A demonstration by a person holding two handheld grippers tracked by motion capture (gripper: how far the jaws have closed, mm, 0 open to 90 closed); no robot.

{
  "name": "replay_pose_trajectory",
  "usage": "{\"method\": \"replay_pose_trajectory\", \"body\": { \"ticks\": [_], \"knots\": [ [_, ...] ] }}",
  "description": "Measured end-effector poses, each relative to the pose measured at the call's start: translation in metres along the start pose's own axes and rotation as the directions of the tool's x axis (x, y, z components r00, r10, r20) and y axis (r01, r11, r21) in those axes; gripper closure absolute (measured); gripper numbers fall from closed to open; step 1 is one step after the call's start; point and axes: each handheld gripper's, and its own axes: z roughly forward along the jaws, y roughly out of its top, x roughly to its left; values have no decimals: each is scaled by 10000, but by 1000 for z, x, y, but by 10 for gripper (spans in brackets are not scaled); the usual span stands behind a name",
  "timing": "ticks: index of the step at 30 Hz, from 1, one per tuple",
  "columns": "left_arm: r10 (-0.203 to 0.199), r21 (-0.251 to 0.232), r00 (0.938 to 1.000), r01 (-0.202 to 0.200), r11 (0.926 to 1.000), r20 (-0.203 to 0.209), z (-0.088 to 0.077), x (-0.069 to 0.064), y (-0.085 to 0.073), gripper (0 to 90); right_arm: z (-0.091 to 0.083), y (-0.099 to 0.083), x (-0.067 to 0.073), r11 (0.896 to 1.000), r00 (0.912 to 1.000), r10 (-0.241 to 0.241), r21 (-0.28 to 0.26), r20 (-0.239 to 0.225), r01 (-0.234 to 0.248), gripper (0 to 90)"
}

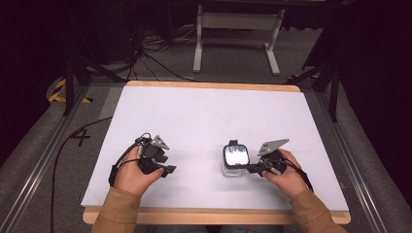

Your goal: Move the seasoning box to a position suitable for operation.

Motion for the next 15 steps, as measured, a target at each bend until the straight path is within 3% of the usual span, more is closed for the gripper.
{"method": "replay_pose_trajectory", "body": {
  "ticks": [6, 8, 12, 13, 15],
  "knots": [
    [195, 44, 9996, -196, 9998, 205, 4, -2, 8, 528, -4, -4, 2, 9998, 9999, 134, -172, -12, -134, 897],
    [262, -27, 9988, -261, 9997, 413, 5, -4, 15, 540, -17, -8, -1, 9992, 9989, 204, -340, 430, -189, 894],
    [420, -123, 9972, -413, 9991, 618, 5, -8, 24, 567, -35, -14, -3, 9972, 9963, 470, -611, 720, -426, 885],
    [909, -320, 9940, -891, 9955, 608, 5, -13, 33, 582, -47, -19, -4, 9952, 9938, 638, -793, 908, -567, 880],
    [1475, -616, 9860, -1429, 9878, 774, 6, -18, 39, 590, -56, -23, -5, 9928, 9915, 819, -954, 1008, -723, 880]
  ]
}}
